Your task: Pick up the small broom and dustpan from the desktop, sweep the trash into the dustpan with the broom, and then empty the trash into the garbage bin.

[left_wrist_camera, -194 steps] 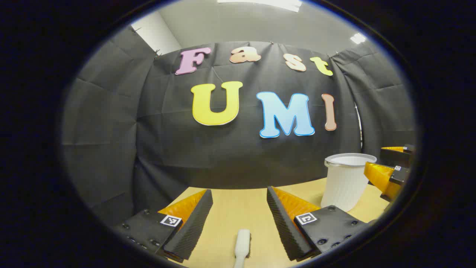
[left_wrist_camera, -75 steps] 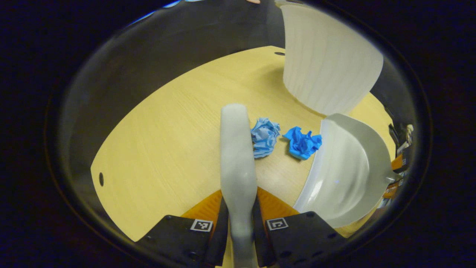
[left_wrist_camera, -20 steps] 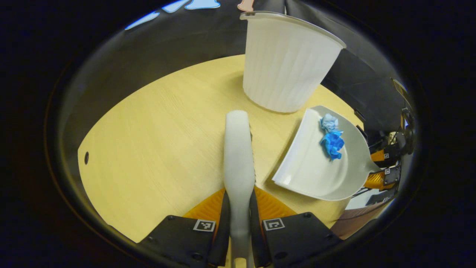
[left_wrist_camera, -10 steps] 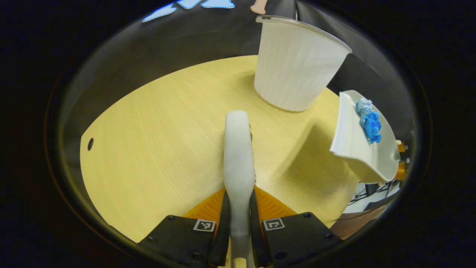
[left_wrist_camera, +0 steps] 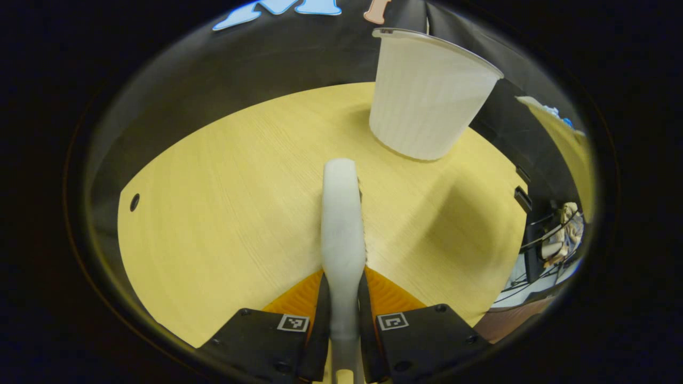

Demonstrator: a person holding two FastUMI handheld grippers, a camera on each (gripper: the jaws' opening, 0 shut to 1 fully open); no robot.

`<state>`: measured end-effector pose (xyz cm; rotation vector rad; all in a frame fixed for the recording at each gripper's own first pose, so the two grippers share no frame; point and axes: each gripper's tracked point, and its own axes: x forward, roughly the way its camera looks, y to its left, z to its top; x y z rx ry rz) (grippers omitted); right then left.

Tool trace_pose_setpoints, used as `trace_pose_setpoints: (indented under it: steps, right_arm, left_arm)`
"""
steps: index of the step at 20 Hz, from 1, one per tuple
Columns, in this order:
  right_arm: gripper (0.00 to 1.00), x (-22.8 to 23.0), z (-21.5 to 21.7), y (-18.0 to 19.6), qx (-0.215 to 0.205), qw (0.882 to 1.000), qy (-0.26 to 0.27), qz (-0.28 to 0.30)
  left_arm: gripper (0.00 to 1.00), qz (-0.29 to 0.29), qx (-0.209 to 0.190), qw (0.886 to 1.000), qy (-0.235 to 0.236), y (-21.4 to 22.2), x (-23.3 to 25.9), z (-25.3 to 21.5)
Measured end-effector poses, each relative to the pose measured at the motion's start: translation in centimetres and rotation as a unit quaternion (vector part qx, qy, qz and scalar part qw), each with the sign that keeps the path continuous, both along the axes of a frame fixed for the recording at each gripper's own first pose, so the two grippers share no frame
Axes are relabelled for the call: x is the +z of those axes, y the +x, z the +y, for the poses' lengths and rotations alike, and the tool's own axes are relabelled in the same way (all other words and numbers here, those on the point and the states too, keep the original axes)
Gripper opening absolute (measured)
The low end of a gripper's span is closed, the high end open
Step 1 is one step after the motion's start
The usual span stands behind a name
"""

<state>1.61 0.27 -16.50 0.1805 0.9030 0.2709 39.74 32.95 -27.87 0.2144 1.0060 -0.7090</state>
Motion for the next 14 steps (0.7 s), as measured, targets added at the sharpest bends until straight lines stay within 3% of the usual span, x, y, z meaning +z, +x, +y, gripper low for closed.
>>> trace_pose_setpoints:
  steps: [9,14]
  right_arm:
    - [0.28,6.2,-2.5,4.0,0.025,0.999,-0.022,-0.005]
    - [0.29,7.5,-2.4,6.4,0.034,0.999,-0.001,0.012]
  left_arm:
    - [0.34,-0.002,0.018,1.0,-0.001,-0.1,2.2,2.7]
    - [0.34,-0.008,0.024,1.0,0.006,-0.4,2.3,4.9]
